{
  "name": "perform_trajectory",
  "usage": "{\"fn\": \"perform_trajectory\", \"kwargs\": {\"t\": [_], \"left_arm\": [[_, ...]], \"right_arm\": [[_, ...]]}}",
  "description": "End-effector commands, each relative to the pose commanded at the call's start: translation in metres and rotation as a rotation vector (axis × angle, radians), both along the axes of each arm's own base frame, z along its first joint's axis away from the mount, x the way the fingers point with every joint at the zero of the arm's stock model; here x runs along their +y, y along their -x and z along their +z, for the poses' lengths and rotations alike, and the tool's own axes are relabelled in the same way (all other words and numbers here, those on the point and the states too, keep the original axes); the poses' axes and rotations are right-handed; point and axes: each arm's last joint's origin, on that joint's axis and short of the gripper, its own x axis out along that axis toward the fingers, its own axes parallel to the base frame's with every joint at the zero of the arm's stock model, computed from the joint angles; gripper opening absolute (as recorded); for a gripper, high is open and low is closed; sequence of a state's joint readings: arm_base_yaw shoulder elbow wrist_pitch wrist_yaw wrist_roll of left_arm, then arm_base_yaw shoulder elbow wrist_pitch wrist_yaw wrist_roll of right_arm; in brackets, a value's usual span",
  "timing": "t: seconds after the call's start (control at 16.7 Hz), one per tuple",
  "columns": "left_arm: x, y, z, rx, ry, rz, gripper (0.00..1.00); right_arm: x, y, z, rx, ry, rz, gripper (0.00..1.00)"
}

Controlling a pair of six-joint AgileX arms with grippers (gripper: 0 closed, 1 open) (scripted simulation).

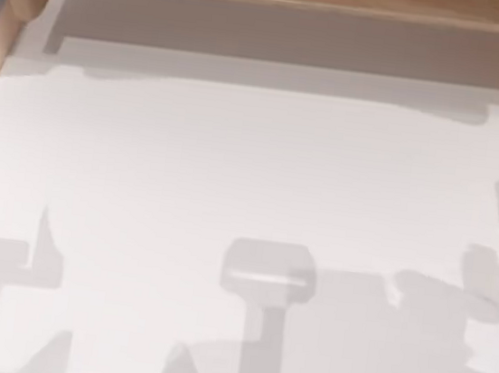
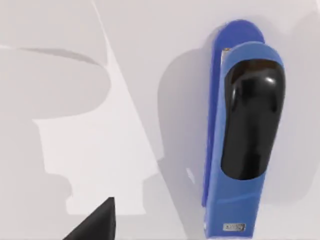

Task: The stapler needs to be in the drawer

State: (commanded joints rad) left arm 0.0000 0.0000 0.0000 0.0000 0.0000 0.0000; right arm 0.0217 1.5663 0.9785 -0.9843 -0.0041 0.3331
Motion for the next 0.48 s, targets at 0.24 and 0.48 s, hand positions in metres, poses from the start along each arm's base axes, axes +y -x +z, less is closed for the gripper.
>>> {"fn": "perform_trajectory", "kwargs": {"t": [0.24, 0.48], "left_arm": [[0.0, 0.0, 0.0, 0.0, 0.0, 0.0, 1.0], [0.0, 0.0, 0.0, 0.0, 0.0, 0.0, 1.0]], "right_arm": [[0.001, -0.002, -0.027, -0.003, 0.001, 0.002, 1.0], [0.001, 0.0, -0.058, -0.003, 0.001, 0.001, 1.0]]}}
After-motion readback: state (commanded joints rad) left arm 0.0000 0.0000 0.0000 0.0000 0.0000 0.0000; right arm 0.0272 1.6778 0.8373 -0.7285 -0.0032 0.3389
